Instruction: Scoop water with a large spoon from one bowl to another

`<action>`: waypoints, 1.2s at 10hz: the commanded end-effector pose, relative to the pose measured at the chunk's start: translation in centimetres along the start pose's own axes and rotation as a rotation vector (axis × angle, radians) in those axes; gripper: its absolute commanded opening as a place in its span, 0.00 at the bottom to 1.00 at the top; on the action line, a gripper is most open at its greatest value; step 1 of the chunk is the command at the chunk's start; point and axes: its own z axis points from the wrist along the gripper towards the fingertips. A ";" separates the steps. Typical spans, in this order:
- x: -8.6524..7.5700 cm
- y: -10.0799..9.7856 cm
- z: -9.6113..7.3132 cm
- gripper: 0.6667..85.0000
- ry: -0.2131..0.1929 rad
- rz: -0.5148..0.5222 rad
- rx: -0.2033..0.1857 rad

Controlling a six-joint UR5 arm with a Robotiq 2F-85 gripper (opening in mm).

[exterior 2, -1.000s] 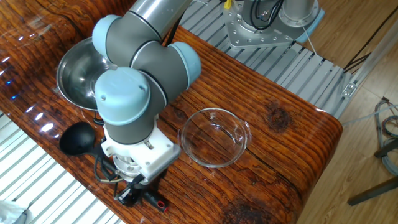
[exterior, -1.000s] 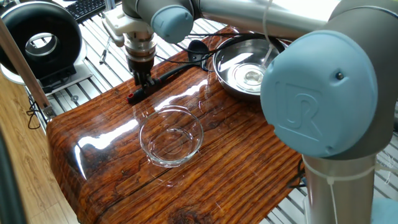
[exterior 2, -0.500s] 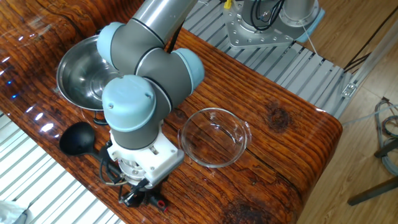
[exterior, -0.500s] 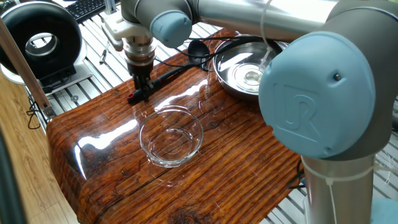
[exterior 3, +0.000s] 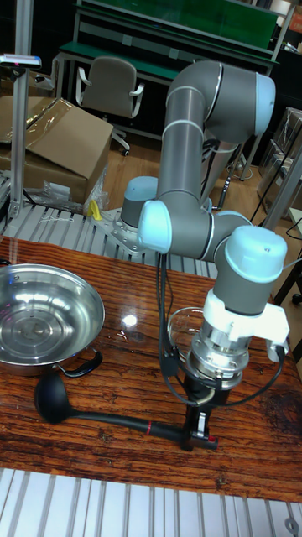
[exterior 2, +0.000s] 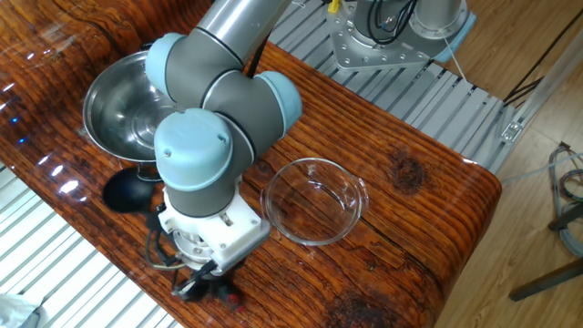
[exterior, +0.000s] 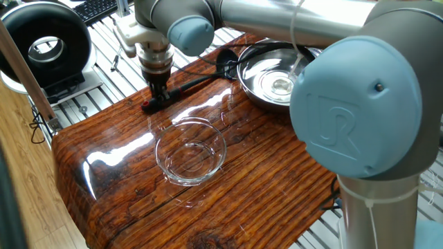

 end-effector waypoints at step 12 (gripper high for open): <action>0.1 -5.6 -7.4 0.00 -0.148 0.026 0.058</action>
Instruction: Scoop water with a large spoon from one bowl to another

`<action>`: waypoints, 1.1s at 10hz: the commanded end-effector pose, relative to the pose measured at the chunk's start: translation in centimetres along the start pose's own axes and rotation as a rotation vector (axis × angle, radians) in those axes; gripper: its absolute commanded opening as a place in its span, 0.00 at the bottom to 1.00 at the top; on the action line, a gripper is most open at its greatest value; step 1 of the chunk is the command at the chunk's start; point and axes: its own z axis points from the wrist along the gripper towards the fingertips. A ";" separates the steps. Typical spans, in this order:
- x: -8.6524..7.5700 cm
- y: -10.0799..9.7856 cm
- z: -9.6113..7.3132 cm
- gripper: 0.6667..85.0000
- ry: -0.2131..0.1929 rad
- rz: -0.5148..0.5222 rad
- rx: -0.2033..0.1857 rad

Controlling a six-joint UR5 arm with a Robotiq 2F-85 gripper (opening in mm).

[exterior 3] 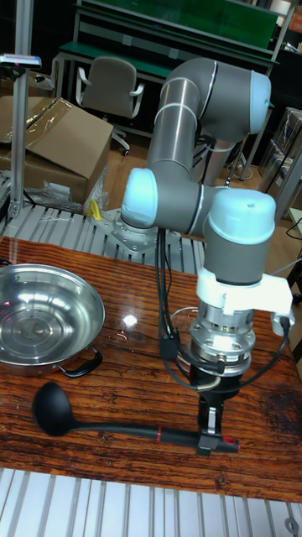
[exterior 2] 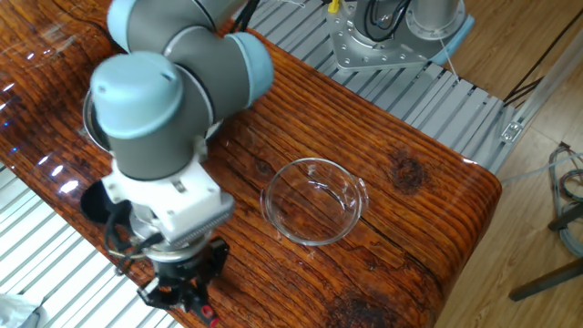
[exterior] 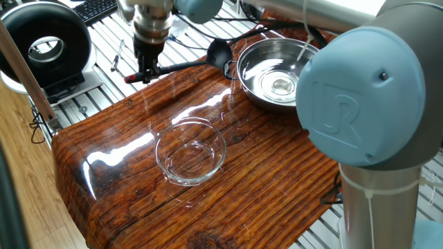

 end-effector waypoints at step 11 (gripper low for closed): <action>9.7 0.9 -7.4 0.00 0.195 0.143 0.040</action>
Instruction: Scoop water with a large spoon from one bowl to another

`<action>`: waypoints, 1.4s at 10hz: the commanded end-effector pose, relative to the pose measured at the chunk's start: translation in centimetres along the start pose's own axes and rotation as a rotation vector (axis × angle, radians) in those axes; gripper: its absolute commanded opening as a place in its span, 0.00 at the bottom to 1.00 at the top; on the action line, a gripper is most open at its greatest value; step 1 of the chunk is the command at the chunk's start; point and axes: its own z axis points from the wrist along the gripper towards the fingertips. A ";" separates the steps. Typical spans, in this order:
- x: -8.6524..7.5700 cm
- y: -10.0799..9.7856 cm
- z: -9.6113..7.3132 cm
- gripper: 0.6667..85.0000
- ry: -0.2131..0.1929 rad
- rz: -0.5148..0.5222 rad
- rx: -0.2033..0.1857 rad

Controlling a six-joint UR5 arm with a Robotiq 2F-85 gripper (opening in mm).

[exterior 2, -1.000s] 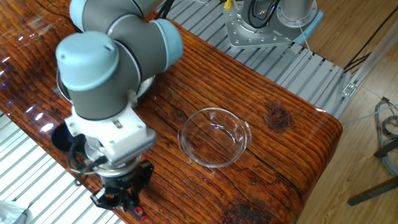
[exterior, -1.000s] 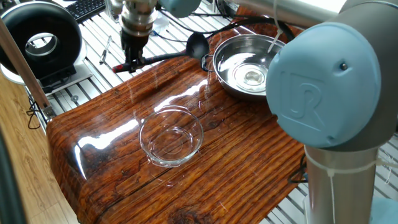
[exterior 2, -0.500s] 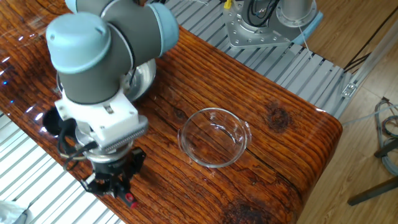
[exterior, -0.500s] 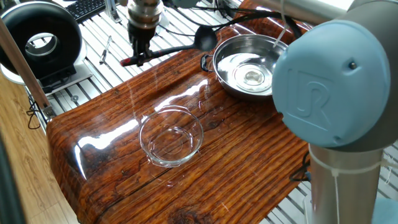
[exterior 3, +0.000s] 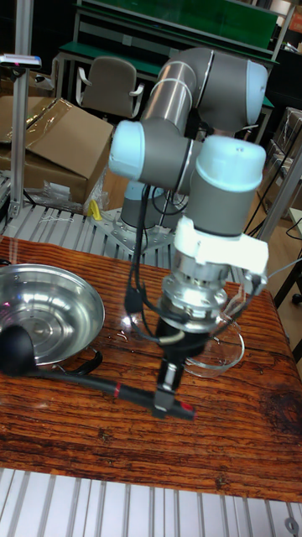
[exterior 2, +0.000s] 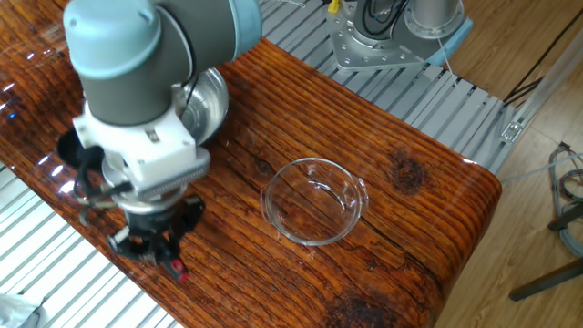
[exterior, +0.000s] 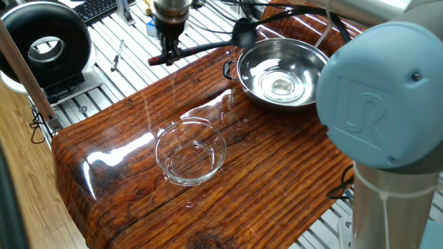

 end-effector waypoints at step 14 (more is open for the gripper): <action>3.3 6.6 -3.7 0.00 -0.151 0.449 -0.128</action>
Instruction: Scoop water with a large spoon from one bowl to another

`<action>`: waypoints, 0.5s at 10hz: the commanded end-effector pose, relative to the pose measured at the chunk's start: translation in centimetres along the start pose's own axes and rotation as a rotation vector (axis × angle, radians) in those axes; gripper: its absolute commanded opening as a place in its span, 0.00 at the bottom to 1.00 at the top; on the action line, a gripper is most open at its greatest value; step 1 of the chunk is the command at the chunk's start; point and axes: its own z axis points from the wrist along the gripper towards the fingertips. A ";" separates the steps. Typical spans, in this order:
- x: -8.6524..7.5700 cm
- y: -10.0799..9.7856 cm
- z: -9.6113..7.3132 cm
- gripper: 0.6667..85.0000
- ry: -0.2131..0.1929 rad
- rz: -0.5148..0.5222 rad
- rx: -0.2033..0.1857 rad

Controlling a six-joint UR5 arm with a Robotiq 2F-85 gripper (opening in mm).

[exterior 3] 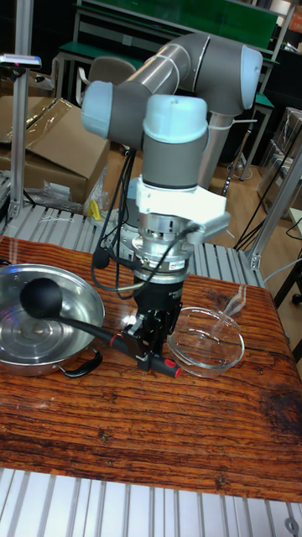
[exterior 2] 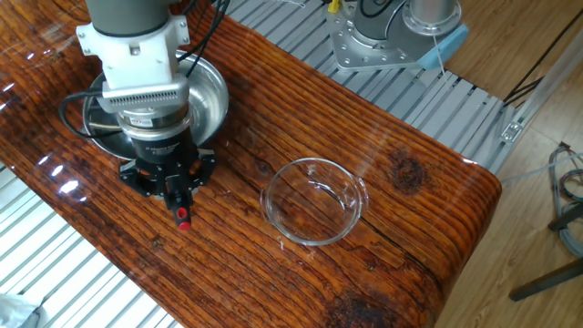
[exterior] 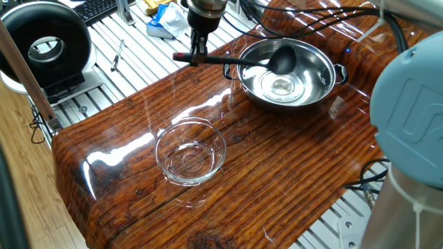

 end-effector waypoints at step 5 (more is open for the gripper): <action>-1.0 1.9 -0.5 0.00 -0.064 0.051 -0.068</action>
